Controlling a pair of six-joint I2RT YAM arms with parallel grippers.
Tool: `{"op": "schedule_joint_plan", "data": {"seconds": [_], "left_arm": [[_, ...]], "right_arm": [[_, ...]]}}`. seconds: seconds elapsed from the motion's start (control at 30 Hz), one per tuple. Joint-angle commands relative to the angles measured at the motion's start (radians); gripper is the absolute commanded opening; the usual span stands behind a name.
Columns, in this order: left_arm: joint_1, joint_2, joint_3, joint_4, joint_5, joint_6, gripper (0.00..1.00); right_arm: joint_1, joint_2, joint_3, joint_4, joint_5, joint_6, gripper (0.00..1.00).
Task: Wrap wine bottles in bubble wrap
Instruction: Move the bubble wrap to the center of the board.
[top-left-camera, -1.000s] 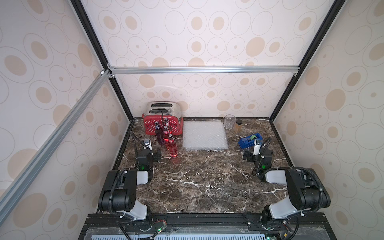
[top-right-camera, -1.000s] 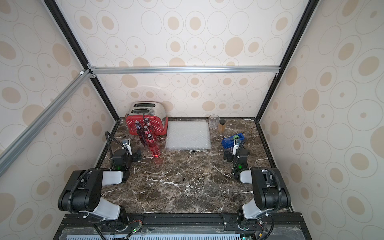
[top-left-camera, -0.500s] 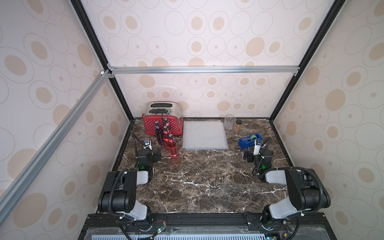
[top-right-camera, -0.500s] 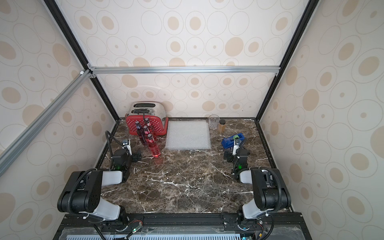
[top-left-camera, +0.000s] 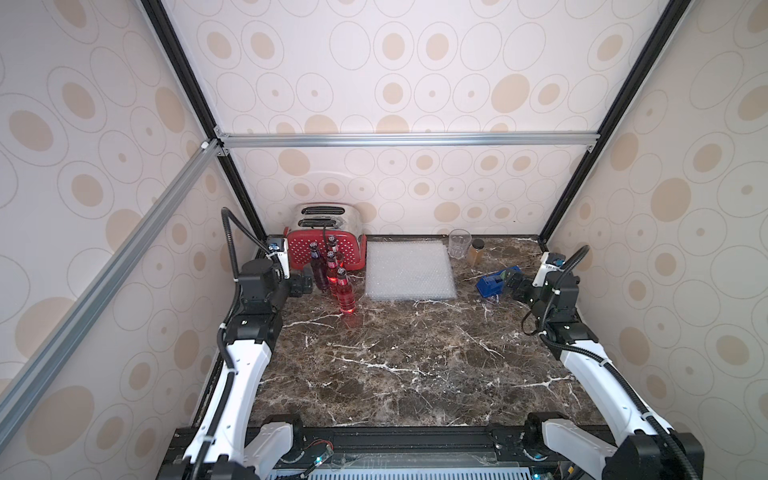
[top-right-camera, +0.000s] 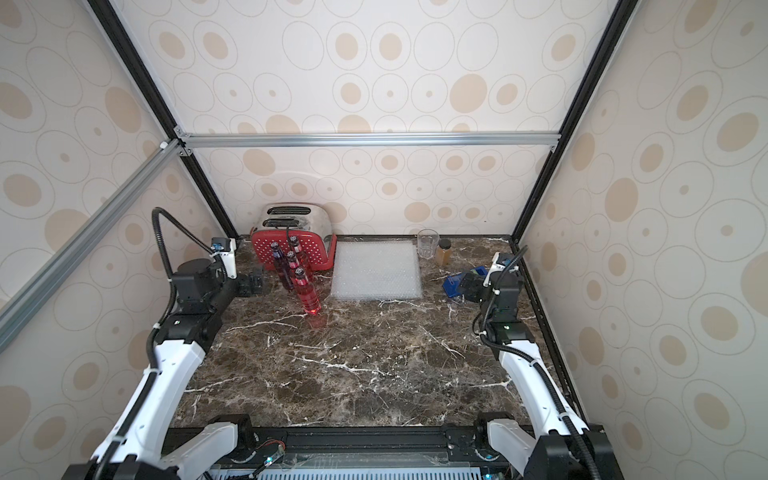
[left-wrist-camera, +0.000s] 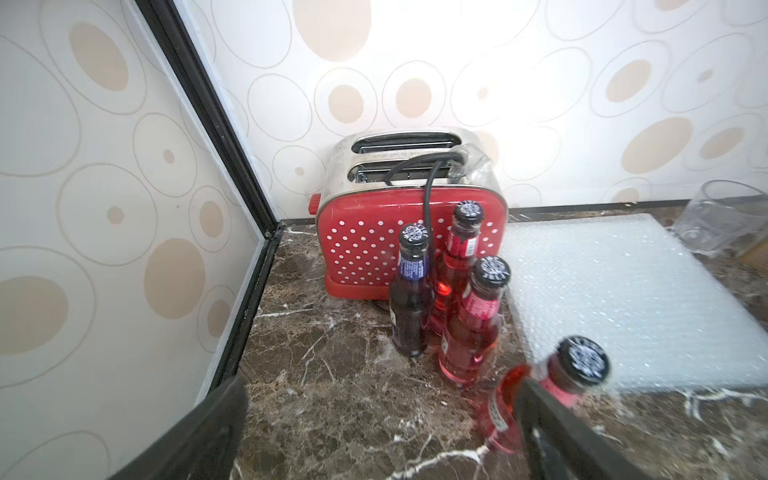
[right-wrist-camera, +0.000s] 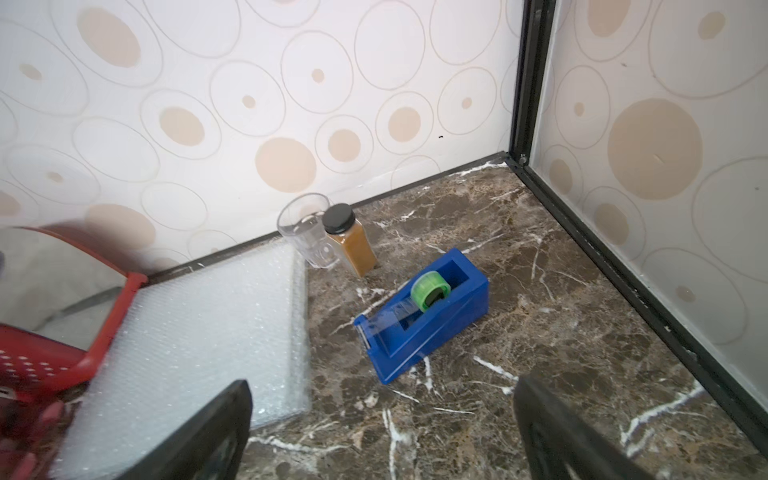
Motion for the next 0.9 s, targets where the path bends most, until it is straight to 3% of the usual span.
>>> {"op": "schedule_joint_plan", "data": {"seconds": [0.0,0.1,0.13,0.33,0.63,0.87], "left_arm": [[-0.002,-0.036,-0.017,-0.206,0.118,0.05,0.99],[0.003,-0.053,-0.083,-0.203,0.13,0.053,0.99],[0.002,-0.055,-0.107,-0.158,0.225,0.067,0.99],[-0.008,-0.059,-0.209,-0.112,0.326,0.08,0.99],[-0.033,-0.075,-0.288,-0.073,0.369,0.152,0.99],[-0.042,-0.065,-0.3,-0.053,0.385,0.141,0.99]], "right_arm": [[0.046,0.048,0.117,-0.303,-0.049,0.118,0.94],[0.115,0.168,0.271,-0.411,-0.036,0.103,0.91],[0.137,0.222,0.334,-0.457,-0.038,0.094,0.89],[0.213,0.542,0.632,-0.631,-0.082,0.064,0.76],[0.281,0.882,0.921,-0.767,-0.121,0.035,0.69],[0.288,1.071,1.098,-0.828,-0.167,0.045,0.57]]}}
